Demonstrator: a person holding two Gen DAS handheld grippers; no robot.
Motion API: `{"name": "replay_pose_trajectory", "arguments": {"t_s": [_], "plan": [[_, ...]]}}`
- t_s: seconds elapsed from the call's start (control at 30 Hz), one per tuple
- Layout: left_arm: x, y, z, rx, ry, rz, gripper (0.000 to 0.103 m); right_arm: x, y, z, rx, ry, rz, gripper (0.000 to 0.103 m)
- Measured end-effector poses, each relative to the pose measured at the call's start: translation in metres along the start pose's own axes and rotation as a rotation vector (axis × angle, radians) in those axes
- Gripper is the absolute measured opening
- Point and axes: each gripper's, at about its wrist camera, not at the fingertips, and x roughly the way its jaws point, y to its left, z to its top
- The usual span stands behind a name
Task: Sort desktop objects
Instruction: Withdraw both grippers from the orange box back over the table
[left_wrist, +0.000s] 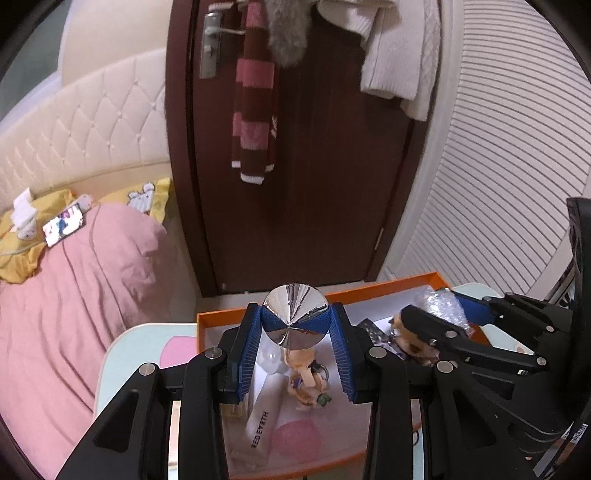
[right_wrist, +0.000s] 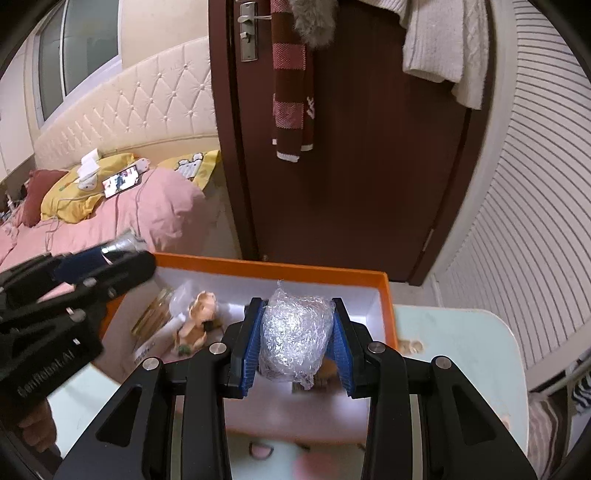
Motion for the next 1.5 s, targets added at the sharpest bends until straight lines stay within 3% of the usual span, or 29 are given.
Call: {"name": "replay_pose_trajectory", "arguments": {"t_s": [0.07,0.13,0.2,0.27,0.3,0.77,1.07,1.33,1.4,1.43,1.5], "plan": [[0.004,0.002,-0.002,-0.009,-0.002,0.018,0.068,0.006,-0.005,0.002,0.024,0.011,0.024,0.039],[0.002,0.009,-0.005,-0.029,-0.022,0.035,0.085,0.011,-0.009,0.003,0.049,0.021,0.048,0.046],[-0.002,0.015,-0.009,-0.050,-0.029,0.024,0.086,0.017,-0.014,0.005,0.073,0.032,0.072,0.054],[-0.004,0.018,-0.011,-0.062,-0.025,0.014,0.086,0.022,-0.019,0.007,0.097,0.042,0.096,0.074],[-0.005,0.019,-0.011,-0.065,-0.025,0.014,0.086,0.025,-0.021,0.008,0.109,0.047,0.108,0.075],[-0.043,0.018,-0.022,-0.076,-0.042,0.017,0.086,-0.017,-0.013,0.003,0.117,-0.005,0.113,0.076],[-0.062,0.011,-0.085,-0.143,0.067,0.014,0.091,-0.050,0.002,-0.048,0.085,0.037,0.064,0.076],[-0.033,0.008,-0.129,-0.164,0.182,0.089,0.091,-0.036,0.004,-0.101,0.086,0.169,0.019,0.076],[-0.030,0.005,-0.131,-0.137,0.179,0.119,0.094,-0.029,0.003,-0.108,0.093,0.199,0.014,0.076],[-0.028,0.003,-0.132,-0.120,0.187,0.138,0.102,-0.026,0.003,-0.111,0.096,0.212,0.016,0.076],[-0.021,-0.003,-0.133,-0.081,0.216,0.180,0.102,-0.025,0.003,-0.113,0.090,0.198,-0.004,0.076]]}}
